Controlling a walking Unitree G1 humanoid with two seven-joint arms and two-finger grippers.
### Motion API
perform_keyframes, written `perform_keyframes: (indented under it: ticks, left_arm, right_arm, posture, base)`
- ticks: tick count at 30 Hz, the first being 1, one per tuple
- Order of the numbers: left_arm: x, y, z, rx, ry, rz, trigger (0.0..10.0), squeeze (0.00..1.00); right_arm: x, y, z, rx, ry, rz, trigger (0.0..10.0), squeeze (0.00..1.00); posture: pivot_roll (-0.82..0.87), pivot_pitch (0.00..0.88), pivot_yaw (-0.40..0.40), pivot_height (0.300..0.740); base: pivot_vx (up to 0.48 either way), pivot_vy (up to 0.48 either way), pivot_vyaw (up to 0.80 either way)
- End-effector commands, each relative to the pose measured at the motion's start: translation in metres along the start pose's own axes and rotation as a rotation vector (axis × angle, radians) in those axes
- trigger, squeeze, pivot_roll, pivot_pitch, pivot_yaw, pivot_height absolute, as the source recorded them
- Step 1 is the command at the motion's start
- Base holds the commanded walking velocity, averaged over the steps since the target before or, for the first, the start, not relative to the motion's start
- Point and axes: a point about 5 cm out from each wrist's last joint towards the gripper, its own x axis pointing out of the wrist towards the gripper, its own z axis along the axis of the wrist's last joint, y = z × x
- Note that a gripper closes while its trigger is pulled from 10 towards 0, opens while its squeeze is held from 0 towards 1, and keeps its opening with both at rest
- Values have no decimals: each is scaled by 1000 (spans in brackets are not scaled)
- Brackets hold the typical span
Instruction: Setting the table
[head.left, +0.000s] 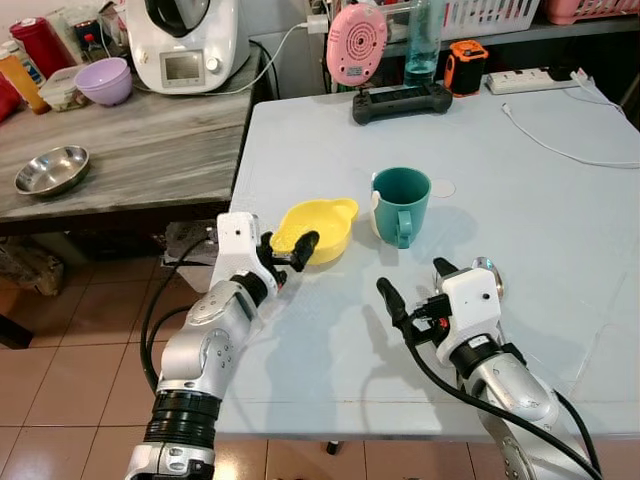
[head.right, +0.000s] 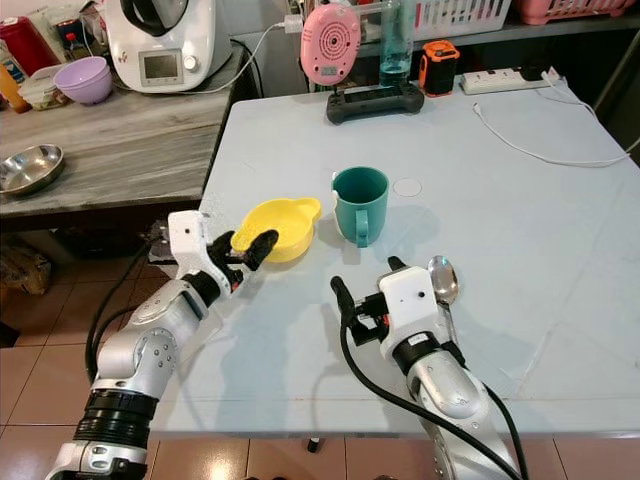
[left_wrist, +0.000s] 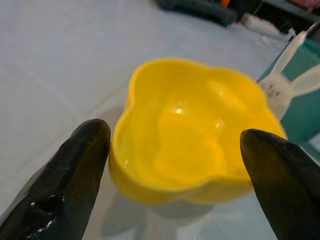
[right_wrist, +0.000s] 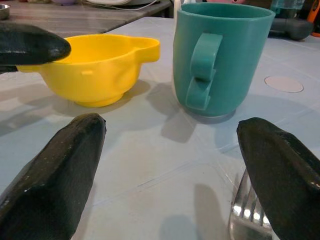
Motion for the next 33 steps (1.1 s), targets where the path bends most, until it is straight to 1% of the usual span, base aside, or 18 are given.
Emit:
perform_keyframes:
  ticks: [1, 3, 10, 13, 14, 15, 16, 19, 21, 23, 24, 25, 26, 28, 30, 31, 32, 33]
  left_arm:
    - [0, 6, 0, -12, 24, 32, 10000, 0]
    - [1, 9, 2, -18, 33, 47, 10000, 0]
    - [2, 11, 7, -38, 16, 57, 10000, 0]
    - [2, 13, 7, -74, 29, 68, 9804, 0]
    - [1, 14, 5, -112, 45, 80, 4196, 0]
    - [1, 14, 4, -142, 49, 86, 3020, 0]
    - [1, 15, 3, -168, 51, 91, 0, 0]
    - [1, 16, 3, -200, 54, 94, 0, 0]
    - [1, 17, 3, -252, 60, 96, 0, 0]
    - [2, 16, 3, -275, 60, 89, 0, 0]
    - [2, 15, 4, -286, 58, 84, 2078, 0]
    - [2, 15, 5, -290, 57, 82, 2078, 0]
    - [3, 15, 5, -293, 58, 84, 1137, 0]
    - [3, 14, 6, -294, 59, 85, 1137, 0]
    - [3, 14, 6, -329, 61, 91, 1020, 0]
    - [3, 13, 6, -337, 61, 91, 1686, 0]
    - [3, 13, 6, -340, 61, 91, 196, 0]
    - [4, 12, 6, -348, 61, 91, 0, 0]
  right_arm:
    - [1, 7, 6, 13, -23, 45, 10000, 0]
    - [1, 11, 9, 32, -42, 88, 10000, 0]
    - [1, 12, 11, 37, -49, 100, 10000, 0]
    - [3, 13, 11, 32, -48, 101, 10000, 0]
    - [3, 14, 11, 31, -48, 105, 10000, 0]
    - [3, 14, 10, 30, -48, 106, 10000, 0]
    - [3, 14, 10, 30, -48, 108, 10000, 0]
    - [4, 15, 10, 28, -48, 113, 10000, 0]
    - [4, 15, 10, 28, -48, 116, 10000, 0]
    - [4, 16, 10, 28, -48, 117, 10000, 0]
    - [5, 16, 10, 28, -47, 118, 10000, 0]
    - [5, 16, 10, 28, -47, 118, 10000, 0]
    - [5, 16, 9, 28, -47, 119, 10000, 0]
    - [5, 16, 9, 27, -46, 119, 10000, 0]
    - [5, 16, 9, 26, -45, 120, 10000, 0]
    - [5, 16, 9, 25, -45, 121, 10000, 0]
    - [5, 16, 9, 24, -45, 121, 10000, 0]
    - [6, 16, 9, 24, -45, 121, 10000, 0]
  posture:
    - [-230, 132, 151, 740]
    - [-230, 132, 151, 740]
    - [-227, 130, 149, 740]
    - [-218, 125, 148, 740]
    - [-215, 125, 146, 740]
    - [-215, 125, 146, 740]
    - [-214, 125, 146, 740]
    - [-212, 125, 146, 740]
    - [-211, 124, 146, 740]
    - [-211, 124, 146, 740]
    - [-211, 124, 146, 740]
    - [-211, 124, 146, 740]
    - [-211, 124, 146, 740]
    - [-211, 124, 146, 740]
    - [-212, 122, 146, 740]
    - [-212, 122, 146, 740]
    - [-212, 122, 146, 740]
    - [-211, 122, 145, 740]
  base:
    - [0, 0, 0]
    - [0, 0, 0]
    - [0, 0, 0]
    - [0, 0, 0]
    - [0, 0, 0]
    - [0, 0, 0]
    - [0, 0, 0]
    - [0, 0, 0]
    - [0, 0, 0]
    - [0, 0, 0]
    - [0, 0, 0]
    - [0, 0, 0]
    - [0, 0, 0]
    - [0, 0, 0]
    - [0, 0, 0]
    - [0, 0, 0]
    - [0, 0, 0]
    - [0, 0, 0]
